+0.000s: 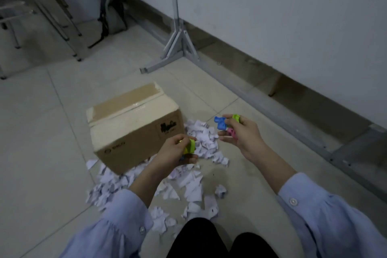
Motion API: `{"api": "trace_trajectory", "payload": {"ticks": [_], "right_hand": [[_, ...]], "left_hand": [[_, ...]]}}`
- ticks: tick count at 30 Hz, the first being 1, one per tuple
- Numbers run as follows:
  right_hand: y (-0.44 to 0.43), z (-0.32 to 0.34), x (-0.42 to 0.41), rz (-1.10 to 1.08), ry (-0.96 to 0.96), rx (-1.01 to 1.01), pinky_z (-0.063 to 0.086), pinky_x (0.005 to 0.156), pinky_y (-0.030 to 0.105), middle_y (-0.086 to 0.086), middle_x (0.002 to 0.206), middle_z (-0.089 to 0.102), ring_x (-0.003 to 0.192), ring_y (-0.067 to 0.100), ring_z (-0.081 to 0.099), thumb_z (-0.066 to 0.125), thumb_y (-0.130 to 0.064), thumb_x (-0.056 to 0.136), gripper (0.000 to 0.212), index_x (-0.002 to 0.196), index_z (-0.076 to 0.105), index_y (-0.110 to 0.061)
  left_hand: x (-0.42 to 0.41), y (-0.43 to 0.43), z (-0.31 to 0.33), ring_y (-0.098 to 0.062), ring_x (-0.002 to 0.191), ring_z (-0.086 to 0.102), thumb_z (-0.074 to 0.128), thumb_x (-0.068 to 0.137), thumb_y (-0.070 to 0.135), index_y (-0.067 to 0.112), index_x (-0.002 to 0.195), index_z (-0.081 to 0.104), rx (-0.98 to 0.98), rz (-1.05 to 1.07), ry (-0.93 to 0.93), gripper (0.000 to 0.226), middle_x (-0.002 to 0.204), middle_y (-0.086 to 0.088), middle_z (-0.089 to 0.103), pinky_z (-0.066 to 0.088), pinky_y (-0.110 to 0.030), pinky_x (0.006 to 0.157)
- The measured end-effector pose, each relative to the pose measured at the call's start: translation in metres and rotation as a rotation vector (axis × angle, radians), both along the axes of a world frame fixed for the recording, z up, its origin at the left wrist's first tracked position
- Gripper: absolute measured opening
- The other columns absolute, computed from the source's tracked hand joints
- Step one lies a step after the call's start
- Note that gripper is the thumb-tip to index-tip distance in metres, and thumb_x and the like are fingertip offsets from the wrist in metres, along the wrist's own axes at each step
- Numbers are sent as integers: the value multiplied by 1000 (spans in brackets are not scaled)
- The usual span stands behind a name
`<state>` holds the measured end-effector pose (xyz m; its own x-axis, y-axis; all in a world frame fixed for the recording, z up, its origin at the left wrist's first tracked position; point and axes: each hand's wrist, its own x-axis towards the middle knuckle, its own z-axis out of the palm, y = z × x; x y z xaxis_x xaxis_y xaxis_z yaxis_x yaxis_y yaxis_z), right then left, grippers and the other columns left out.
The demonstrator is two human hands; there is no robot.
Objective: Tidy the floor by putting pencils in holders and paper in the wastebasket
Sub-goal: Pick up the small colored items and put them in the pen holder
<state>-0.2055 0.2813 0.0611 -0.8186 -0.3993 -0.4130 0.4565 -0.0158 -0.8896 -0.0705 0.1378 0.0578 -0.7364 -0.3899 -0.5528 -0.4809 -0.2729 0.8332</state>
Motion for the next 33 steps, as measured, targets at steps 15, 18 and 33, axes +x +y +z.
{"api": "trace_trajectory", "payload": {"ticks": [15,18,33], "right_hand": [[89,113,24,-253,-300,-435,59,51,29,26,94,64,63,32,71,44,0,92,12,88,55,1],[110,122,30,-296,-276,-427,59,51,28,24,92,64,65,31,70,47,-2,92,11,86,56,1],[227,171,63,-482,-154,-393,61,61,40,19,106,56,99,29,59,55,-17,93,22,76,58,-3]], "left_hand": [[-52,53,119,-32,86,64,46,92,8,4,94,61,401,99,224,16,106,-18,52,58,-26,54],[-54,73,137,-32,85,61,44,92,11,2,92,57,464,61,251,17,97,-16,51,58,-24,52],[-58,169,195,-26,76,60,63,88,14,1,97,56,520,-87,279,17,90,-14,50,56,-20,46]]}}
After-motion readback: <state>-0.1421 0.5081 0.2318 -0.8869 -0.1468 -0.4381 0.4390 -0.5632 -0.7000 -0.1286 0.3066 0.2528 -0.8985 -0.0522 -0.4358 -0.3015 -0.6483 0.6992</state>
